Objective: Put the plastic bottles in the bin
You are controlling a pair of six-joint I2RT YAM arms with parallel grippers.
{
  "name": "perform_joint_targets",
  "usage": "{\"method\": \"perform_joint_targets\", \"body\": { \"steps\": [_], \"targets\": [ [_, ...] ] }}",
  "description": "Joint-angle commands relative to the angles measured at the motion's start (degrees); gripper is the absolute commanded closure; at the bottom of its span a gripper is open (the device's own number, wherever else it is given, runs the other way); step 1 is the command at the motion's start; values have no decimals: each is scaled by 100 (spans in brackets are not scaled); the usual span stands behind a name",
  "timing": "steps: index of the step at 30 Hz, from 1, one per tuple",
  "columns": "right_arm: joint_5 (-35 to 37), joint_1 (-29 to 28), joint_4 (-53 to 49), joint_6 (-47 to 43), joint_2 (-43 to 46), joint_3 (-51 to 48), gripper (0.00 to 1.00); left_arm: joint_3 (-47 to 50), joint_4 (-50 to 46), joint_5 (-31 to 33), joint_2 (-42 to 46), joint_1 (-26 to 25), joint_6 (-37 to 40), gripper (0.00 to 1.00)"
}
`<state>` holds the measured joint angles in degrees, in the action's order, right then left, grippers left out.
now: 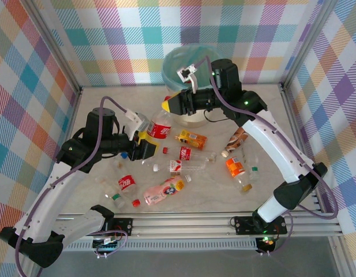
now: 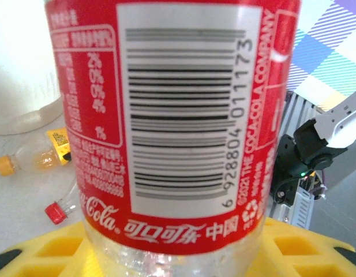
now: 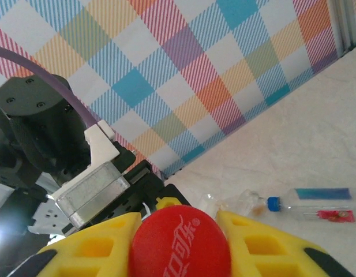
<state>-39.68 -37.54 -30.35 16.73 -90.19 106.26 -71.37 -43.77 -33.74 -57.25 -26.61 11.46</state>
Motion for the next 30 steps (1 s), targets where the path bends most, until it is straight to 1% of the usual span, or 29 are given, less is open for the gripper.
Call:
{"method": "perform_joint_targets", "body": {
  "steps": [1,3,5,6,9,12,15,17,19,22,26,28,30],
  "targets": [
    [309,-25,-211,-212,-61,355,75,-16,82,265,215,-64,105,43],
    [541,-25,-429,-349,-140,659,80,-59,191,488,309,-63,2,33],
    [752,-25,-603,-507,-204,994,80,-95,316,640,437,-63,-88,20],
    [891,-25,-682,-619,-243,1191,81,-100,388,722,510,-59,-128,16],
    [1526,-25,-992,-1085,-407,1936,82,-122,634,1091,744,-64,-215,11],
    [2382,-17,-1138,-1642,-581,2654,82,-189,709,1266,921,-62,-228,10],
    [3151,1,-867,-2137,-683,3009,86,-210,761,1334,1021,-64,-293,10],
    [3520,40,-615,-2512,-776,3171,86,-180,756,1364,1061,-62,-270,10],
    [3816,71,-235,-2941,-887,3178,83,-148,717,1490,1084,-63,-193,11],
    [4395,81,114,-3560,-1159,3264,84,-90,679,1773,1091,-64,-86,11],
    [5267,204,-101,-4133,-1952,4003,85,-59,548,1929,1085,-64,105,11],
    [5537,326,-351,-4154,-2358,4426,85,-40,520,1987,1085,-63,175,11],
    [5700,456,-492,-4078,-2635,4581,85,-28,510,2026,1089,-64,209,12]
  ]
}}
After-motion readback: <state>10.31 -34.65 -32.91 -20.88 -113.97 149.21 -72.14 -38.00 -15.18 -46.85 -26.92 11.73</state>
